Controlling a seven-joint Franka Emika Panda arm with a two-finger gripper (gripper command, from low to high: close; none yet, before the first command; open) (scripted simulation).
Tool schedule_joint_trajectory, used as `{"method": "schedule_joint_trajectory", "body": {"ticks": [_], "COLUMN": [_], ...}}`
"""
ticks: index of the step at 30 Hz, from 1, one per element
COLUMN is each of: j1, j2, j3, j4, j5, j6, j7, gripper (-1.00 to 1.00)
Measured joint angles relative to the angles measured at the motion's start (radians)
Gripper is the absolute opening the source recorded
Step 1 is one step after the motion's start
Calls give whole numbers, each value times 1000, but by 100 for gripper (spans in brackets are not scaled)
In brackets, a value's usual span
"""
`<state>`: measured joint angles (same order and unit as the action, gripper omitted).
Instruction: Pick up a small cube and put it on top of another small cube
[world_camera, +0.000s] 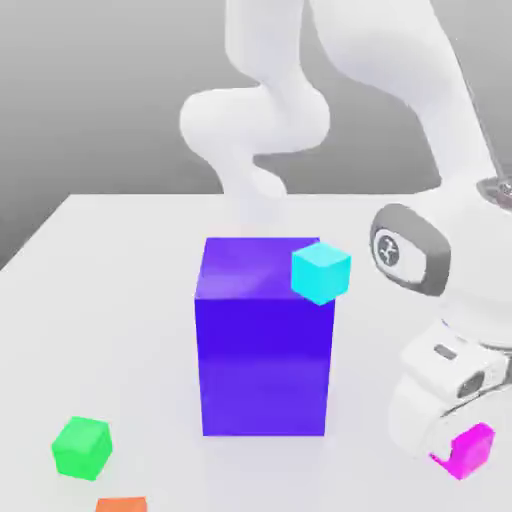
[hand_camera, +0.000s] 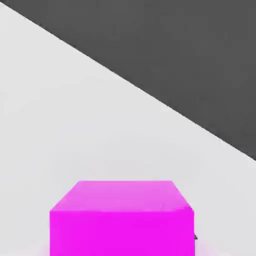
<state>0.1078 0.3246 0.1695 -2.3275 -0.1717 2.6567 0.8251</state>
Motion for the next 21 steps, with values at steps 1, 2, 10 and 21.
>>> {"method": "schedule_joint_trajectory", "body": {"ticks": [1,2,10,21], "j1": [-25,-50,-257,-417], "j2": [-11,-23,-132,-49], "j3": [-22,-44,-227,-318], "j4": [-7,-16,-98,-152], "j5": [10,20,120,277], "j6": [-3,-6,-30,94], "j7": [5,10,45,20], "gripper": [-100,-100,-100,100]}}
